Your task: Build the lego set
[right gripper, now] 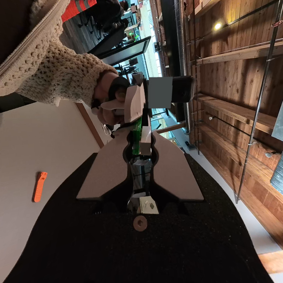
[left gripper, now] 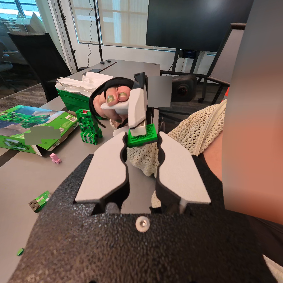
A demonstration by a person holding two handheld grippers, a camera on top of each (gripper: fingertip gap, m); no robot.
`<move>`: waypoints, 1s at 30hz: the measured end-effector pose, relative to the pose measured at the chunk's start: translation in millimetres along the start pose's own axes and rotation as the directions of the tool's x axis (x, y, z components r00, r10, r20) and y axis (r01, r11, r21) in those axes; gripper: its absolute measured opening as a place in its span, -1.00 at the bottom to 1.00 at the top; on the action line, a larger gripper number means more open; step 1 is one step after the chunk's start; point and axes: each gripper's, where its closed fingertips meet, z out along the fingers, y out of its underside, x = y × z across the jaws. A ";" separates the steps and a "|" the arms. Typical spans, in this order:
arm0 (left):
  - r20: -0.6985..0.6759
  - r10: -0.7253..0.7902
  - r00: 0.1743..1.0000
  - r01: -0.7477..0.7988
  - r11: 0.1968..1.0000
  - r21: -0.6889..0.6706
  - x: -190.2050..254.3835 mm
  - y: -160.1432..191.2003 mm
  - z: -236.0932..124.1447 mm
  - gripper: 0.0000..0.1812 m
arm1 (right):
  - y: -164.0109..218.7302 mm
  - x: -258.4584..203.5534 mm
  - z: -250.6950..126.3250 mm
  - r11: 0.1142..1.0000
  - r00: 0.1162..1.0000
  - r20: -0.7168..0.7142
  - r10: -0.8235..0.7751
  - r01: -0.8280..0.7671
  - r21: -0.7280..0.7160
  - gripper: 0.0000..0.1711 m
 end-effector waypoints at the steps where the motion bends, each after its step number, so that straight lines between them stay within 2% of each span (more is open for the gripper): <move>1: 0.001 -0.001 1.000 0.001 1.000 0.001 -0.1 0.0 -0.1 -0.60 | 0.2 -0.2 0.2 1.000 1.000 0.002 0.004 -0.004 0.001 -0.77; 10: -0.002 -0.024 1.000 0.024 0.999 0.027 -2.5 -3.4 2.1 -0.60 | 1.8 3.2 -1.6 0.992 0.994 0.018 0.104 -0.105 0.071 -0.77; 30: 0.008 -0.020 1.000 0.019 0.999 0.026 0.4 -4.7 4.3 -0.60 | -0.1 4.3 -5.7 0.994 0.997 0.014 0.079 -0.080 0.069 -0.77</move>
